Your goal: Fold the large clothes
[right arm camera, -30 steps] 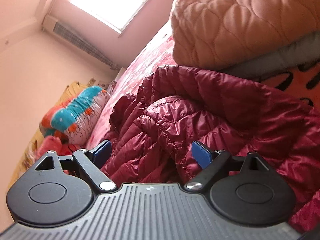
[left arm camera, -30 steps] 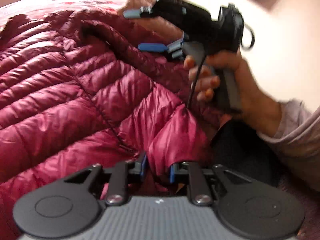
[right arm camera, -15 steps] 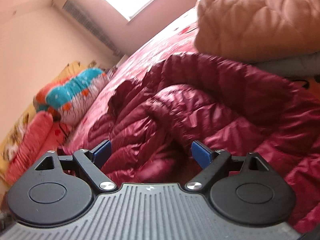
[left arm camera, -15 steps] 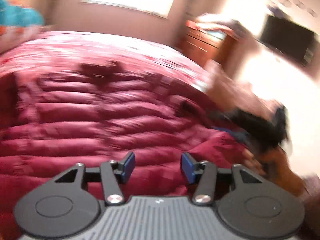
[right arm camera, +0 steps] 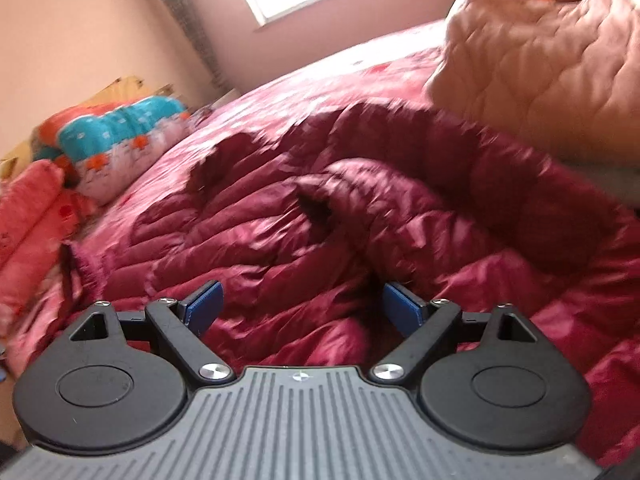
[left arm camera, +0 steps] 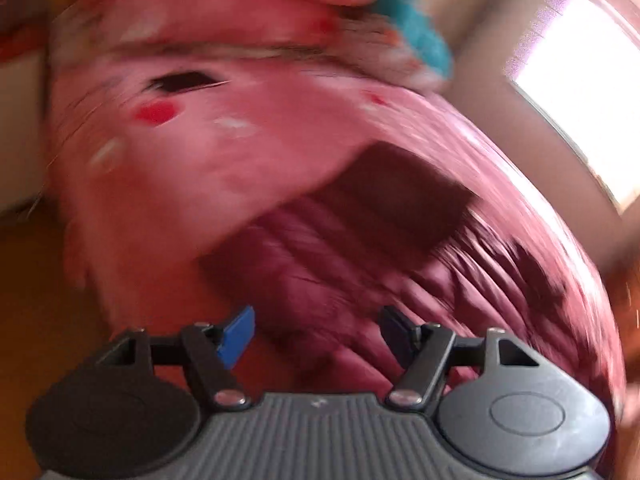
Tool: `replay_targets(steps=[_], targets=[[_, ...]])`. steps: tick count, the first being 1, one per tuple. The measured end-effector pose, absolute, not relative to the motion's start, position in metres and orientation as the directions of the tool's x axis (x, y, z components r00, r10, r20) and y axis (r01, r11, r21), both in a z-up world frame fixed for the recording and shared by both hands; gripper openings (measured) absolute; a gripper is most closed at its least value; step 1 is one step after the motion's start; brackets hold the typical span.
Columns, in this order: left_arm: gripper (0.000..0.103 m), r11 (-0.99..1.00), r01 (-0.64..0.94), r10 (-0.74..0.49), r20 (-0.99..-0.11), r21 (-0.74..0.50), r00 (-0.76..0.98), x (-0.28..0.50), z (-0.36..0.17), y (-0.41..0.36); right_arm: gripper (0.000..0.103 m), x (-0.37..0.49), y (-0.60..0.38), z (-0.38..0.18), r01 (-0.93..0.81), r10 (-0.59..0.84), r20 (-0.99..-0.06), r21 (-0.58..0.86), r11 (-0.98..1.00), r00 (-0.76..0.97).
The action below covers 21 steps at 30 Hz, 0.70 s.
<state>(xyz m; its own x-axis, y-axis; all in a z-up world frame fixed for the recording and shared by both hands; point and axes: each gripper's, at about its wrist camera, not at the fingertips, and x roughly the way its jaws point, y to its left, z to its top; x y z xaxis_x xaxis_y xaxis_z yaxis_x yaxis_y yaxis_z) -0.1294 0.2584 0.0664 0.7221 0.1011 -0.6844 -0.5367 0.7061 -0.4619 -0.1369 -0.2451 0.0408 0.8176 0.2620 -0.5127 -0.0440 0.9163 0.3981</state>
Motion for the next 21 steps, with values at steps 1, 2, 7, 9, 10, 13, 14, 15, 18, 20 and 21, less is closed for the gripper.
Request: replay_targets(steps=[1, 2, 7, 9, 10, 13, 14, 15, 18, 20, 21], targets=[[0.069, 0.662, -0.561, 0.097, -0.685, -0.497, 0.722, -0.131, 0.062, 0.269, 0.103, -0.139, -0.246, 0.042, -0.035, 0.244, -0.508, 0.387, 0.922, 0.826], [0.072, 0.620, -0.569, 0.080, -0.677, -0.541, 0.731, -0.131, 0.058, 0.277, 0.103, -0.139, -0.245, 0.043, -0.030, 0.233, -0.503, 0.378, 0.925, 0.832], [0.073, 0.431, -0.603, 0.008, -0.665, -0.671, 0.747, -0.118, 0.026, 0.300, 0.103, -0.140, -0.240, 0.046, -0.020, 0.202, -0.500, 0.346, 0.938, 0.842], [0.074, 0.372, -0.582, -0.045, -0.640, -0.723, 0.767, -0.112, 0.013, 0.303, 0.103, -0.140, -0.237, 0.048, -0.017, 0.191, -0.506, 0.329, 0.944, 0.841], [0.074, 0.358, -0.575, -0.067, -0.634, -0.736, 0.770, -0.106, 0.009, 0.303, 0.103, -0.141, -0.236, 0.049, -0.020, 0.191, -0.505, 0.325, 0.946, 0.842], [0.074, 0.347, -0.603, -0.065, -0.660, -0.718, 0.748, -0.096, 0.001, 0.299, 0.103, -0.145, -0.234, 0.055, -0.032, 0.198, -0.497, 0.323, 0.946, 0.845], [0.075, 0.341, -0.603, -0.073, -0.660, -0.721, 0.748, -0.094, -0.003, 0.299, 0.103, -0.146, -0.232, 0.057, -0.035, 0.197, -0.495, 0.317, 0.948, 0.846], [0.075, 0.338, -0.608, -0.076, -0.665, -0.718, 0.743, -0.091, -0.006, 0.298, 0.103, -0.146, -0.231, 0.058, -0.037, 0.195, -0.491, 0.312, 0.949, 0.849], [0.077, 0.335, -0.607, -0.071, -0.661, -0.721, 0.747, -0.084, -0.009, 0.299, 0.103, -0.145, -0.229, 0.061, -0.040, 0.196, -0.477, 0.318, 0.947, 0.857], [0.062, 0.365, -0.599, -0.061, -0.660, -0.713, 0.749, -0.079, -0.005, 0.299, 0.103, -0.143, -0.228, 0.063, -0.037, 0.191, -0.470, 0.319, 0.947, 0.862], [0.037, 0.381, -0.599, -0.055, -0.664, -0.705, 0.746, -0.078, -0.002, 0.298, 0.103, -0.142, -0.227, 0.064, -0.035, 0.189, -0.467, 0.318, 0.947, 0.864]])
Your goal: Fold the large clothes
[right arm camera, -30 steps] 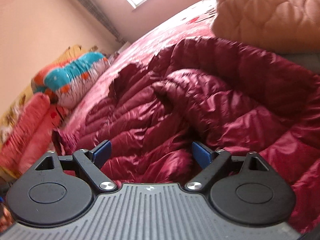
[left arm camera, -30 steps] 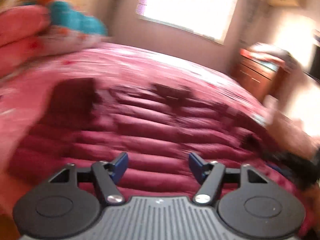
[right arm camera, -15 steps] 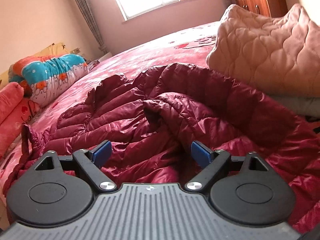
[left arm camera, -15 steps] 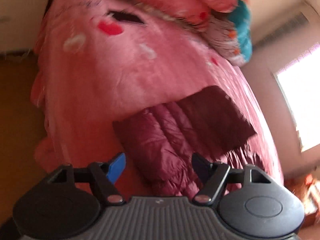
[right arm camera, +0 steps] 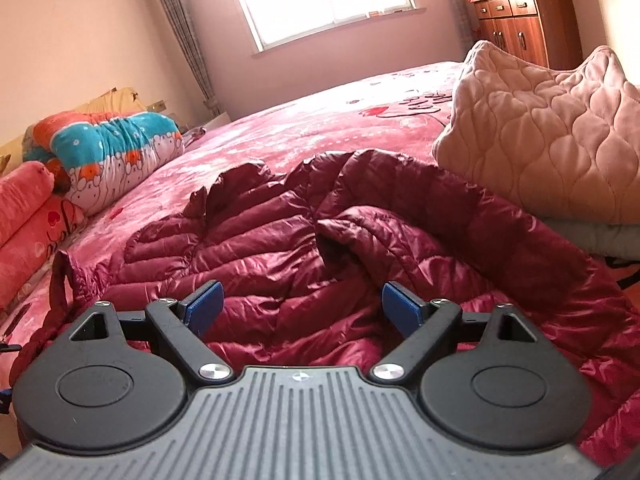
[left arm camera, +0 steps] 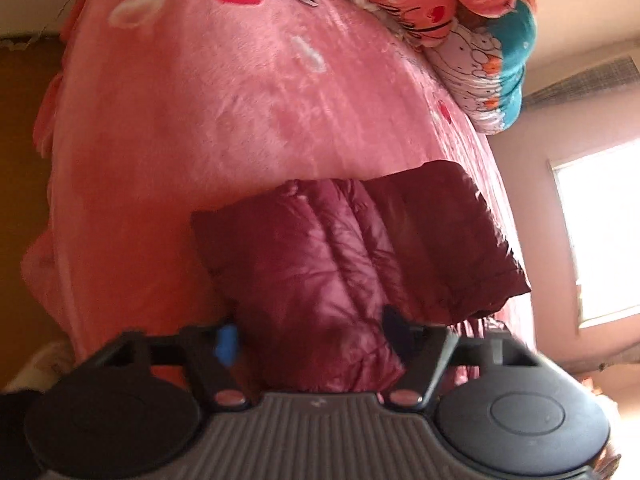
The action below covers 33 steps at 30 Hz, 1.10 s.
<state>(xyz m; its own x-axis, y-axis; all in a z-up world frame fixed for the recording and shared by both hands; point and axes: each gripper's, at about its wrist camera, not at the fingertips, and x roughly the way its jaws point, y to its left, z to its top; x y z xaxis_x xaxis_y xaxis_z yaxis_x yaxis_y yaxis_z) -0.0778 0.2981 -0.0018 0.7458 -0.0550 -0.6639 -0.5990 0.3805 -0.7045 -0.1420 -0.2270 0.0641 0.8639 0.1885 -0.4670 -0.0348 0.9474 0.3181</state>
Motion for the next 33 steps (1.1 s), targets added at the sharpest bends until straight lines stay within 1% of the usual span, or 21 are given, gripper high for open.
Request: replay_targets(steps=[1, 2, 6, 11, 15, 18, 22, 25, 29, 33], targets=[[0.029, 0.388, -0.590, -0.059, -0.658, -0.708, 0.751, -0.078, 0.000, 0.299, 0.103, -0.141, -0.227, 0.065, -0.034, 0.187, -0.465, 0.317, 0.948, 0.866], [0.018, 0.391, -0.574, -0.072, -0.645, -0.720, 0.761, -0.074, 0.001, 0.302, 0.103, -0.140, -0.226, 0.065, -0.034, 0.186, -0.462, 0.317, 0.948, 0.867], [0.010, 0.445, -0.536, -0.045, -0.616, -0.718, 0.787, -0.064, 0.022, 0.316, 0.103, -0.139, -0.226, 0.069, -0.020, 0.172, -0.455, 0.319, 0.947, 0.874], [0.008, 0.504, -0.508, 0.060, -0.558, -0.699, 0.828, -0.056, 0.069, 0.365, 0.103, -0.134, -0.232, 0.069, 0.018, 0.180, -0.463, 0.390, 0.921, 0.868], [0.008, 0.554, -0.521, 0.183, -0.515, -0.649, 0.837, -0.052, 0.111, 0.420, 0.103, -0.127, -0.229, 0.069, 0.032, 0.190, -0.468, 0.425, 0.904, 0.863], [0.008, 0.607, -0.540, 0.255, -0.501, -0.583, 0.827, -0.041, 0.135, 0.450, 0.103, -0.122, -0.221, 0.070, 0.024, 0.200, -0.463, 0.433, 0.901, 0.863], [0.008, 0.637, -0.552, 0.265, -0.520, -0.539, 0.812, -0.023, 0.144, 0.466, 0.103, -0.115, -0.208, 0.072, 0.000, 0.213, -0.455, 0.424, 0.906, 0.864], [0.008, 0.655, -0.529, 0.241, -0.515, -0.539, 0.823, -0.012, 0.147, 0.459, 0.103, -0.108, -0.201, 0.078, -0.011, 0.221, -0.463, 0.414, 0.910, 0.858], [0.008, 0.700, -0.445, 0.171, -0.475, -0.558, 0.864, 0.006, 0.160, 0.427, 0.103, -0.103, -0.196, 0.092, 0.008, 0.153, -0.488, 0.312, 0.950, 0.859], [0.008, 0.769, -0.315, 0.063, -0.424, -0.556, 0.903, 0.032, 0.188, 0.376, 0.103, -0.105, -0.196, 0.111, 0.033, 0.050, -0.464, 0.170, 0.985, 0.884]])
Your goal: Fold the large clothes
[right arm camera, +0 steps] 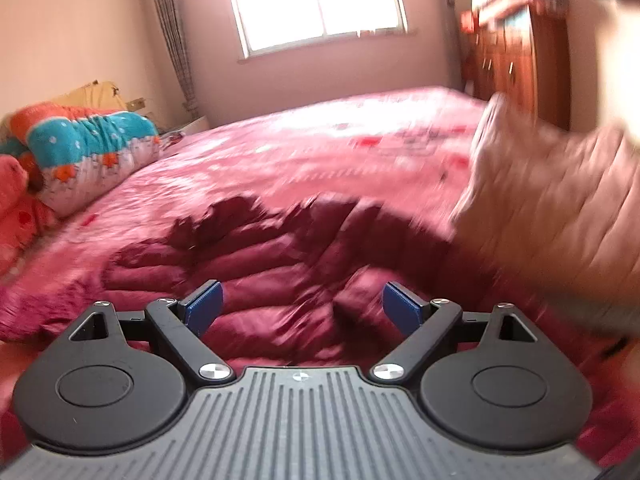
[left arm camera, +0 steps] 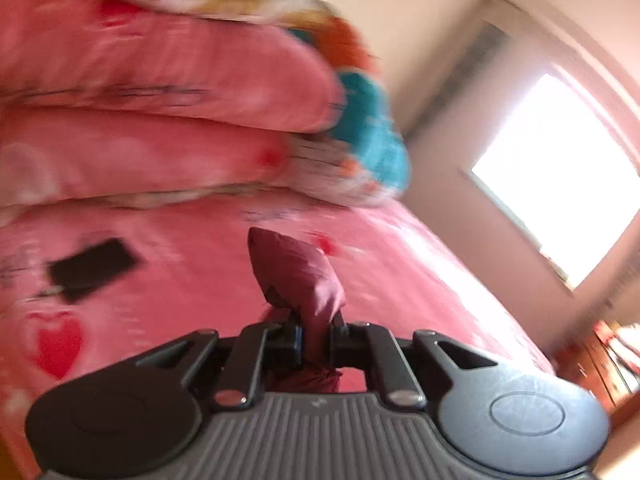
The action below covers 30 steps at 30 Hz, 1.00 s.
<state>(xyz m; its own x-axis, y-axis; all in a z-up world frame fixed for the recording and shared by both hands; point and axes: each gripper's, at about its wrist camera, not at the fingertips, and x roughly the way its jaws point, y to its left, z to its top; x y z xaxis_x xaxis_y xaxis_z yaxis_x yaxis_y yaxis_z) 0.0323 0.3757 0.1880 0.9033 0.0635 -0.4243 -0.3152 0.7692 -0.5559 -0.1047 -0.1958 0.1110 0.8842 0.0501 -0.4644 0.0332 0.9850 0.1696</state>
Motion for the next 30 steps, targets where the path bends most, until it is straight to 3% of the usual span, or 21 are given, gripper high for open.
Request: replay_targets(steps=[2, 8, 15, 21, 30], targets=[[0.008, 0.808, -0.238, 0.004, -0.400, -0.538, 0.917, 0.047, 0.206, 0.341, 0.103, -0.106, -0.201, 0.115, 0.042, 0.040, -0.437, 0.176, 0.983, 0.899], [0.008, 0.878, -0.009, -0.192, -0.368, -0.479, 0.910, 0.089, 0.239, 0.219, 0.103, -0.101, -0.229, 0.091, 0.029, 0.127, -0.375, 0.383, 0.923, 0.918], [0.008, 0.885, 0.202, -0.390, -0.431, -0.420, 0.814, 0.123, 0.220, 0.067, 0.103, -0.099, -0.260, 0.044, 0.035, 0.193, -0.405, 0.493, 0.869, 0.893], [0.008, 0.881, 0.281, -0.459, -0.538, -0.381, 0.708, 0.143, 0.164, -0.034, 0.103, -0.097, -0.291, 0.033, 0.051, 0.218, -0.389, 0.574, 0.817, 0.895], [0.009, 0.905, 0.314, -0.424, -0.656, -0.286, 0.624, 0.158, 0.085, -0.116, 0.103, -0.085, -0.323, 0.029, 0.057, 0.245, -0.354, 0.662, 0.748, 0.902]])
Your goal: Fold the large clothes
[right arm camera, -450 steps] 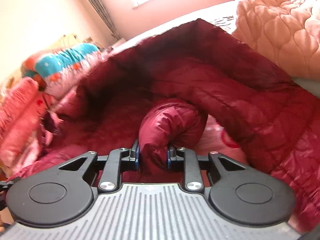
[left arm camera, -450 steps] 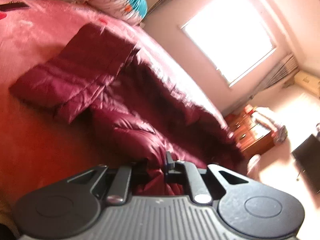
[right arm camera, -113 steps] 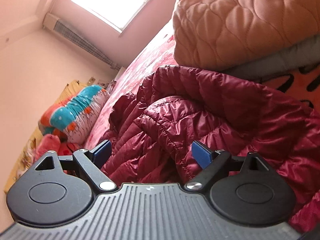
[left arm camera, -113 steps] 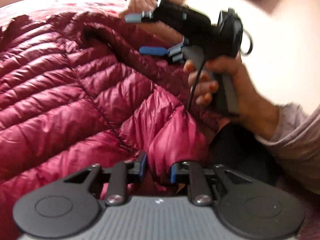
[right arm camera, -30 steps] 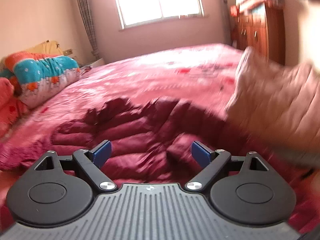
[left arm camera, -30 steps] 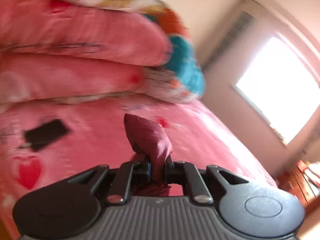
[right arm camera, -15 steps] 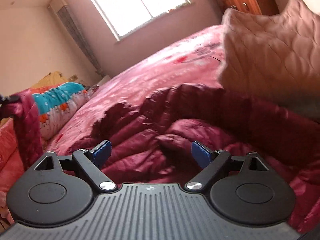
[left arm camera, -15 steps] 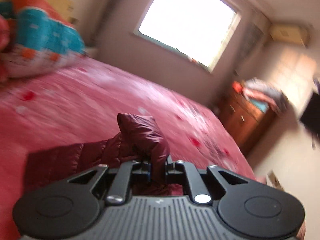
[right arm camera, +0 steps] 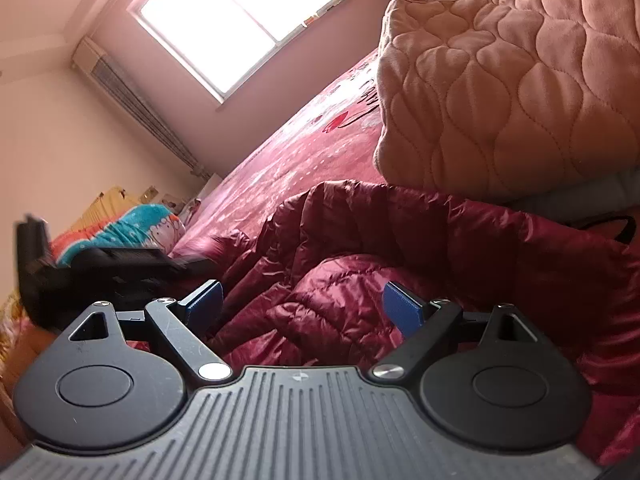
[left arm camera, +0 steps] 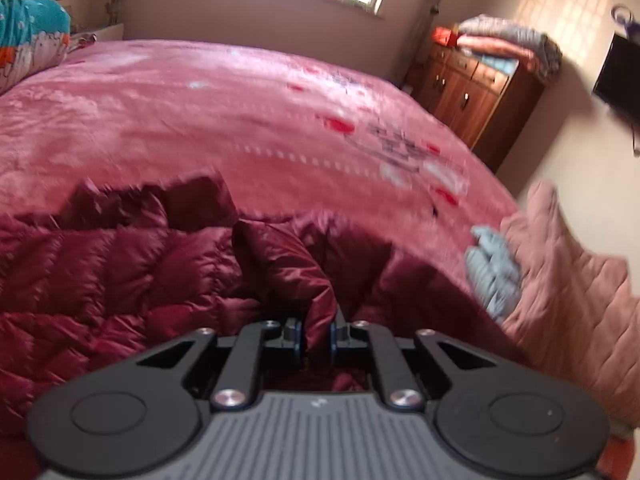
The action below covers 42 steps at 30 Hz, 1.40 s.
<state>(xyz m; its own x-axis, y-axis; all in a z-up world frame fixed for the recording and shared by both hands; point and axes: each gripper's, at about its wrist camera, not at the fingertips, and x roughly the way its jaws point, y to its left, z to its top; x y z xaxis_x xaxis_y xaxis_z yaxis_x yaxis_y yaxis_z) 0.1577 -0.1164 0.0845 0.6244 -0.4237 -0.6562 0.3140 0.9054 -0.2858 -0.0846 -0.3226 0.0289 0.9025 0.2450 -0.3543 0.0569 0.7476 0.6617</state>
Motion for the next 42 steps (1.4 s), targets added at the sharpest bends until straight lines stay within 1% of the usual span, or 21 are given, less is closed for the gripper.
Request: replay_targets(steps=[4, 5, 6, 9, 11, 13, 16, 18, 20, 24, 28, 32, 39, 42], targets=[[0.018, 0.905, 0.312, -0.424, -0.675, -0.290, 0.603, 0.158, 0.065, -0.132, 0.103, -0.082, -0.324, 0.027, 0.057, 0.255, -0.352, 0.676, 0.735, 0.900], [0.026, 0.903, 0.314, -0.429, -0.672, -0.294, 0.604, 0.156, 0.062, -0.133, 0.103, -0.084, -0.324, 0.028, 0.055, 0.257, -0.350, 0.679, 0.732, 0.901], [0.036, 0.897, 0.319, -0.441, -0.666, -0.306, 0.601, 0.154, 0.060, -0.134, 0.103, -0.084, -0.324, 0.028, 0.055, 0.258, -0.349, 0.682, 0.730, 0.901], [0.049, 0.873, 0.342, -0.488, -0.642, -0.348, 0.591, 0.150, 0.062, -0.138, 0.103, -0.086, -0.327, 0.027, 0.064, 0.251, -0.350, 0.685, 0.726, 0.903], [0.054, 0.859, 0.370, -0.512, -0.614, -0.354, 0.601, 0.140, 0.072, -0.136, 0.103, -0.085, -0.330, 0.026, 0.071, 0.245, -0.350, 0.688, 0.722, 0.904], [0.058, 0.855, 0.398, -0.518, -0.582, -0.332, 0.627, 0.129, 0.081, -0.134, 0.103, -0.085, -0.332, 0.026, 0.076, 0.239, -0.351, 0.688, 0.722, 0.905], [0.059, 0.875, 0.400, -0.482, -0.563, -0.272, 0.671, 0.114, 0.089, -0.116, 0.103, -0.085, -0.334, 0.026, 0.076, 0.237, -0.352, 0.685, 0.725, 0.906], [0.059, 0.910, 0.353, -0.412, -0.569, -0.216, 0.712, 0.112, 0.086, -0.096, 0.103, -0.085, -0.333, 0.027, 0.070, 0.238, -0.351, 0.678, 0.732, 0.906], [0.058, 0.942, 0.282, -0.334, -0.574, -0.181, 0.747, 0.117, 0.080, -0.072, 0.103, -0.085, -0.330, 0.029, 0.058, 0.240, -0.349, 0.663, 0.746, 0.906], [0.052, 0.991, 0.095, -0.134, -0.590, -0.098, 0.796, 0.126, 0.064, -0.016, 0.103, -0.083, -0.320, 0.033, 0.028, 0.245, -0.358, 0.611, 0.791, 0.901], [0.050, 0.996, -0.032, -0.025, -0.609, -0.082, 0.793, 0.137, 0.047, 0.029, 0.103, -0.078, -0.314, 0.029, 0.022, 0.258, -0.374, 0.603, 0.798, 0.891], [0.051, 0.994, -0.079, 0.013, -0.629, -0.077, 0.778, 0.154, 0.030, 0.051, 0.103, -0.071, -0.311, 0.022, 0.044, 0.257, -0.402, 0.605, 0.795, 0.878], [0.051, 0.993, -0.103, 0.040, -0.627, -0.065, 0.778, 0.173, 0.015, 0.060, 0.103, -0.068, -0.305, 0.019, 0.052, 0.241, -0.426, 0.569, 0.821, 0.872], [0.050, 0.993, -0.101, 0.044, -0.627, -0.056, 0.778, 0.169, 0.018, 0.059, 0.103, -0.065, -0.300, 0.017, 0.049, 0.237, -0.435, 0.552, 0.832, 0.869]])
